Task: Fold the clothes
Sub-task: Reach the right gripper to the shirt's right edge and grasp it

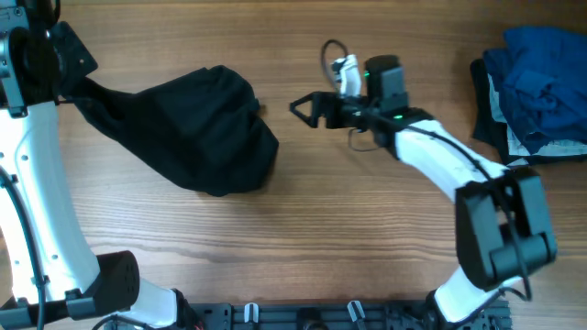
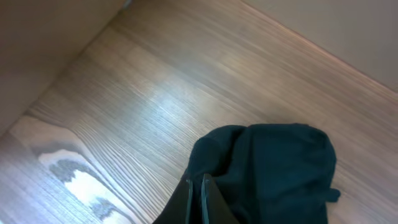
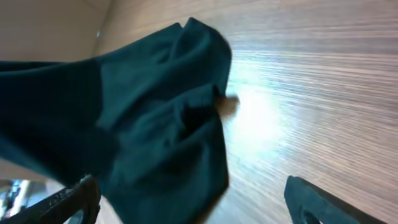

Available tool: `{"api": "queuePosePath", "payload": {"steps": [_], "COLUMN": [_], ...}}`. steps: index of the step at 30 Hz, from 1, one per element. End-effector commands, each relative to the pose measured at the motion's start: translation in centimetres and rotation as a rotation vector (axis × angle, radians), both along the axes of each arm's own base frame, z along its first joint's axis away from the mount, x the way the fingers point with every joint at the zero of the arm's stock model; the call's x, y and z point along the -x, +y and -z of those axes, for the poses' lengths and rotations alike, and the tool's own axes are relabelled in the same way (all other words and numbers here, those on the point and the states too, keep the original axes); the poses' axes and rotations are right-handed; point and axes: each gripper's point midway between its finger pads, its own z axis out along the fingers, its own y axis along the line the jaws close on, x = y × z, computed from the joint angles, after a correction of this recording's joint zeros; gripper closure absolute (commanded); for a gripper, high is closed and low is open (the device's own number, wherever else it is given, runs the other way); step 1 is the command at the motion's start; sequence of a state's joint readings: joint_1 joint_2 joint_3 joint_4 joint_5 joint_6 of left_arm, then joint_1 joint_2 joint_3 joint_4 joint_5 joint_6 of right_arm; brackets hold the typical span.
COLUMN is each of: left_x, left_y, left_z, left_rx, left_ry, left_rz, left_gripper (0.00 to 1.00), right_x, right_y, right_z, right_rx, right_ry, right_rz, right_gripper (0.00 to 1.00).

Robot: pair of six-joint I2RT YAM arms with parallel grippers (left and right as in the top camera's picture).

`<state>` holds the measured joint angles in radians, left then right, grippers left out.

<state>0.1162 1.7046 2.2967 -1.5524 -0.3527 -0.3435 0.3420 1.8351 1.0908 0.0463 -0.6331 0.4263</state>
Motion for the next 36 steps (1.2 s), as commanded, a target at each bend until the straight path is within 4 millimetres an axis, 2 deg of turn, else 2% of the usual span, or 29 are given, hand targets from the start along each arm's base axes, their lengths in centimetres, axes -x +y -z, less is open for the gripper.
{"api": "queuePosePath", "payload": {"steps": [1, 8, 13, 20, 24, 30, 36], "left_x": [-1.0, -1.9, -2.2, -2.9, -3.1, -3.1, -3.0], "left_y": [-0.4, -0.9, -1.6, -3.5, -4.2, -4.2, -4.2], "left_z": [0.8, 1.9, 2.0, 1.8, 1.7, 1.7, 1.7], "left_rx": [0.033, 0.058, 0.058, 0.056, 0.055, 0.055, 0.055], "left_ry": [0.009, 0.034, 0.033, 0.02, 0.017, 0.017, 0.017], "left_rz": [0.009, 0.028, 0.047, 0.096, 0.115, 0.115, 0.116], "left_gripper": [0.96, 0.96, 0.96, 0.96, 0.96, 0.96, 0.96], "right_x": [-0.9, -3.1, -4.6, -5.9, -5.9, -5.5, -5.6], "right_y": [2.0, 3.9, 6.4, 10.4, 10.7, 10.9, 10.5], "right_z": [0.6, 1.2, 3.0, 3.5, 4.8, 7.1, 9.2], "right_rx": [0.037, 0.057, -0.006, -0.058, -0.042, -0.018, 0.0], "right_ry": [-0.047, -0.079, -0.015, -0.01, 0.014, 0.048, 0.084], "right_rz": [0.049, 0.198, 0.231, 0.206, 0.242, 0.254, 0.294], "right_gripper": [0.08, 0.14, 0.17, 0.19, 0.21, 0.28, 0.28]}}
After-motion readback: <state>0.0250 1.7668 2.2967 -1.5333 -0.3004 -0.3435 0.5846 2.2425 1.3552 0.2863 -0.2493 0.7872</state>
